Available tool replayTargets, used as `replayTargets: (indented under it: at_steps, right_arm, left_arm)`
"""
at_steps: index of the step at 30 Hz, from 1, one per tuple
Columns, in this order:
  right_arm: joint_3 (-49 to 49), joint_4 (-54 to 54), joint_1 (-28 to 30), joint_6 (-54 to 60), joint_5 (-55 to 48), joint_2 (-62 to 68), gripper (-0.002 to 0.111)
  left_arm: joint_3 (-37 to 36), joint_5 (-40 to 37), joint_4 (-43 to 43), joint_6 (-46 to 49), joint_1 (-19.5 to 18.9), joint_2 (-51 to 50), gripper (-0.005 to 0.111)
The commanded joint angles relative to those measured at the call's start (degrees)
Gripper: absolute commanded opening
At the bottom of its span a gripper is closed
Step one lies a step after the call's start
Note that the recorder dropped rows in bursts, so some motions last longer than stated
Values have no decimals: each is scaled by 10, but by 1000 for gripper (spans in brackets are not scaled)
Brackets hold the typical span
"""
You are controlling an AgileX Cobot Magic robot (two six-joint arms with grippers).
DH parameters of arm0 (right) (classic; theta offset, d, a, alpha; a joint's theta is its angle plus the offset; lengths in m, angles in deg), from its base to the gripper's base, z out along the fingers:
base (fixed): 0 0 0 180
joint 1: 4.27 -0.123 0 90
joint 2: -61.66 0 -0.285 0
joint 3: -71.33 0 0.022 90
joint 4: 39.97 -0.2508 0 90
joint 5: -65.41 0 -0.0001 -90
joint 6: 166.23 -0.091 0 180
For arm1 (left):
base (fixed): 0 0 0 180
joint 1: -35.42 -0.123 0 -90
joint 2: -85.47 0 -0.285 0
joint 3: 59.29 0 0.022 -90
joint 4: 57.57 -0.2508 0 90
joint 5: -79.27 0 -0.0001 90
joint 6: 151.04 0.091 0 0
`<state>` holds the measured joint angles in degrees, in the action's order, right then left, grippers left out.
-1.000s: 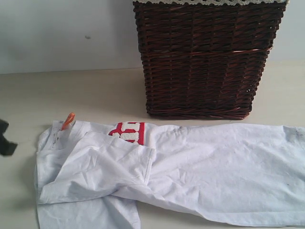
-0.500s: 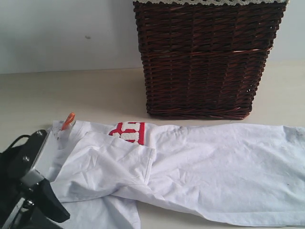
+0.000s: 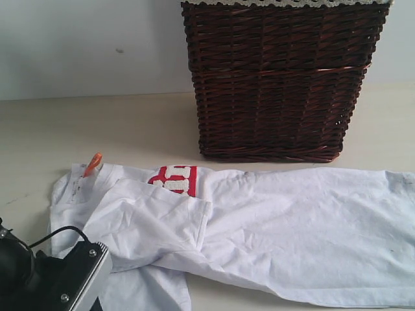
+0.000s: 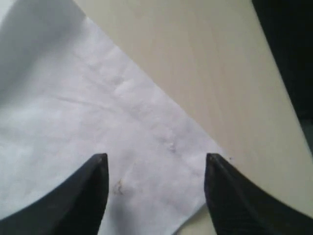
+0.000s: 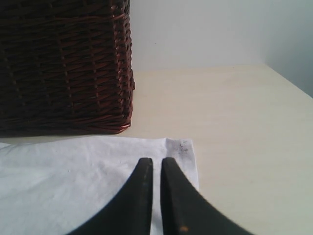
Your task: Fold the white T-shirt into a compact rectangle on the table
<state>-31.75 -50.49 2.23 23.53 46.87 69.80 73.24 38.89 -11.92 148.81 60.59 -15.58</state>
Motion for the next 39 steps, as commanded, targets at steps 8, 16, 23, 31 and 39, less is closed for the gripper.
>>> replayTargets:
  at_steps: [8, 16, 23, 31, 39]
  right_arm:
    - [3, -1, -2, 1, 6, -3, 7]
    - [3, -1, -2, 1, 6, -3, 7]
    - [3, -1, -2, 3, 6, -3, 7]
    - [3, -1, -2, 2, 6, -3, 7]
    - [3, -1, -2, 2, 6, -3, 7]
  left_arm:
    - [-2, 45, -4, 3, 54, -41, 39]
    - [-2, 46, -2, -17, 86, -47, 0]
    - [-2, -10, -3, -115, 72, 19, 0]
    - [-1, -91, 8, -139, 2, 144, 0]
    - [52, -93, 90, -142, -81, 163, 0]
